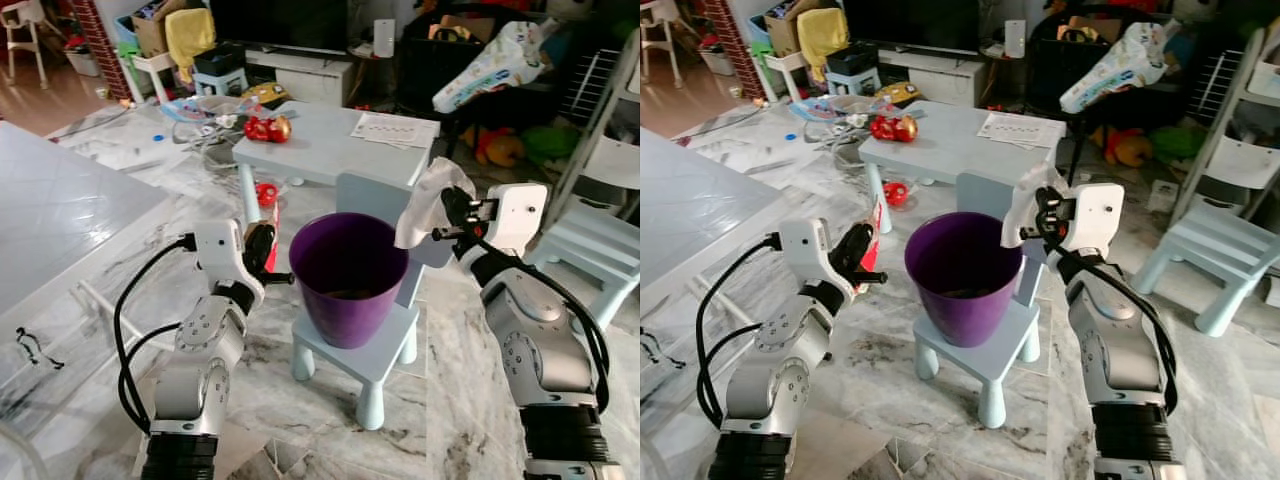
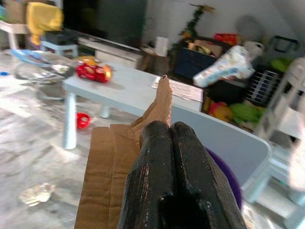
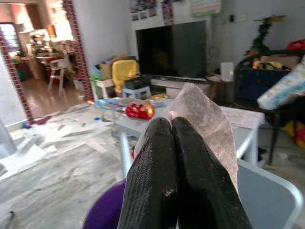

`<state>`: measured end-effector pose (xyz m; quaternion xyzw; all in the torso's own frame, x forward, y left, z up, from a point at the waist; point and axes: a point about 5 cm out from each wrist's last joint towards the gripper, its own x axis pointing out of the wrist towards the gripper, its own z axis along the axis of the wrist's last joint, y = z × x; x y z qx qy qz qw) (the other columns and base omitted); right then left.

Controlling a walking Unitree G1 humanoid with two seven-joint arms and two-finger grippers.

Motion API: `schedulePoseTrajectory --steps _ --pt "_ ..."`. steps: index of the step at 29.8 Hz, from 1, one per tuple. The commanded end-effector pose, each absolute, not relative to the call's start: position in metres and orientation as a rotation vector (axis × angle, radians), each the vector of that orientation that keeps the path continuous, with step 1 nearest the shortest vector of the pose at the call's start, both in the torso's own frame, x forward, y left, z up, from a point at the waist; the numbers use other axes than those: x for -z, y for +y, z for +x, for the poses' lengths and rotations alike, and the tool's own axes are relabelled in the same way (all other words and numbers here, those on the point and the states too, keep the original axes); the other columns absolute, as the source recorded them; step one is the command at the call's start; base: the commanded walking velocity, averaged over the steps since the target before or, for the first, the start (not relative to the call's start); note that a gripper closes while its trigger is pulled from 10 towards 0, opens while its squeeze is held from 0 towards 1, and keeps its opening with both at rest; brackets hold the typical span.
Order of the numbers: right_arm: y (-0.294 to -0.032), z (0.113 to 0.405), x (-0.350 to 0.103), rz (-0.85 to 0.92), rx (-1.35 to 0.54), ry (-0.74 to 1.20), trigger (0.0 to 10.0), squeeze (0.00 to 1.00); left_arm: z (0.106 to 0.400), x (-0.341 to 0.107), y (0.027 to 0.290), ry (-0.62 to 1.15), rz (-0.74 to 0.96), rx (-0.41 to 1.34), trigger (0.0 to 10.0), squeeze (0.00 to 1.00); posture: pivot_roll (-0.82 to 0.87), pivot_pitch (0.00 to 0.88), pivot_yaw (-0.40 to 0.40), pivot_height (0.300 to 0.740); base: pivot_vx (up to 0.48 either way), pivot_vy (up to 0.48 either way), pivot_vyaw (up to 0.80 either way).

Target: Picking trash to rubbish bin

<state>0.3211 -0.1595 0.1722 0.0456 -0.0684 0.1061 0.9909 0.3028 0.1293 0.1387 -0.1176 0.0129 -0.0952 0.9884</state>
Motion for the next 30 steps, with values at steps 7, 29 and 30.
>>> schedulePoseTrajectory --steps 7,29,30 --pt "-0.157 0.322 -0.178 0.092 -0.217 -0.161 0.0 0.0 0.306 -0.141 0.134 0.013 -0.213 0.176 0.0 0.0 -0.05 0.012 0.06 0.74 0.458 0.0 0.0" --pt "-0.148 0.321 -0.163 0.124 -0.224 -0.074 0.0 0.0 0.304 -0.125 0.132 0.087 -0.175 0.219 0.0 0.0 -0.05 0.013 0.063 0.74 0.154 0.0 0.0" --pt "-0.147 0.321 -0.161 0.127 -0.225 -0.067 0.0 0.0 0.304 -0.123 0.132 0.092 -0.17 0.225 0.0 0.0 -0.04 0.008 0.064 0.74 0.0 0.0 0.0"
